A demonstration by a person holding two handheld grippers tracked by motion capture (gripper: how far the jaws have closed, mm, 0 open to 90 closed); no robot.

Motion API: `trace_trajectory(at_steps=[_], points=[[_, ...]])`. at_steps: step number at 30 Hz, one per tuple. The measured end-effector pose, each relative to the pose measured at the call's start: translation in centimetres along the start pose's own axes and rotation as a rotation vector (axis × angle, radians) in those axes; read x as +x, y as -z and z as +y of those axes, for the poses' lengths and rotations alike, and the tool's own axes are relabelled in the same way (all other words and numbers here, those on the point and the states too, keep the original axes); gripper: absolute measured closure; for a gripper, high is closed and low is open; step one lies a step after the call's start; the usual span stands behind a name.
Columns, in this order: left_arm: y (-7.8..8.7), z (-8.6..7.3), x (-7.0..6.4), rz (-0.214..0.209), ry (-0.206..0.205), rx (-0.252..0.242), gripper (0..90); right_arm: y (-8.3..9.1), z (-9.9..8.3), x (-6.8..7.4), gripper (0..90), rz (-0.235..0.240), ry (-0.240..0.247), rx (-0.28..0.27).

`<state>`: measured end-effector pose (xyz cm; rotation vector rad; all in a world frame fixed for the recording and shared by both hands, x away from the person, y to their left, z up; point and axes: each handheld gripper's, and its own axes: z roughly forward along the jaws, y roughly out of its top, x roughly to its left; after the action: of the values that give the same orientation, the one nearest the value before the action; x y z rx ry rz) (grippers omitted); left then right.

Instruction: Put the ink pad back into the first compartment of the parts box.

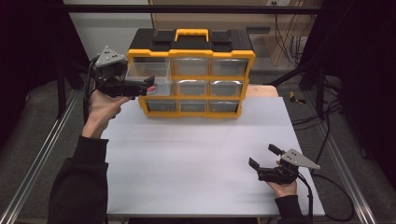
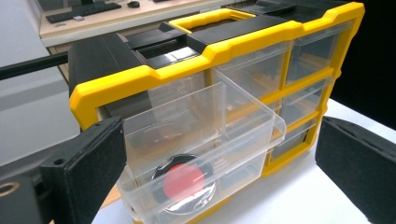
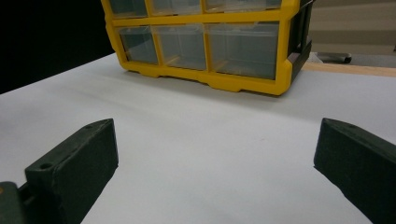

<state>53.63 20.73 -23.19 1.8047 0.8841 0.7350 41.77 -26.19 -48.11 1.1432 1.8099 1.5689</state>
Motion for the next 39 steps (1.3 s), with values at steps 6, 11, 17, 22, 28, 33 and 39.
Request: trace_trajectory(at_steps=[6,11,17,22,28,33,39], points=[[0.5,-1.0,-0.6,-0.004,-0.015,-0.022,1.5,0.0,0.0,0.0,0.3,0.000,0.001,-0.001],[0.6,-1.9,-0.9,-0.020,-0.016,-0.032,1.5,0.0,0.0,0.0,0.3,-0.002,0.002,-0.002],[1.1,-2.9,-1.6,-0.033,-0.023,-0.054,1.5,0.0,0.0,0.0,0.3,-0.004,-0.001,-0.004],[1.2,-3.5,-1.8,-0.032,-0.022,-0.056,1.5,0.0,0.0,0.0,0.3,-0.004,-0.002,-0.005],[1.2,-4.8,-2.2,-0.040,-0.026,-0.056,1.5,0.0,0.0,-0.1,0.3,-0.003,-0.002,-0.002],[1.0,-5.9,-2.5,-0.052,-0.020,-0.060,1.6,0.0,0.0,-0.1,0.3,-0.002,-0.006,0.000],[0.7,-6.6,-2.5,-0.048,-0.022,-0.058,1.8,0.0,0.0,-0.1,0.3,-0.001,-0.007,-0.002]])
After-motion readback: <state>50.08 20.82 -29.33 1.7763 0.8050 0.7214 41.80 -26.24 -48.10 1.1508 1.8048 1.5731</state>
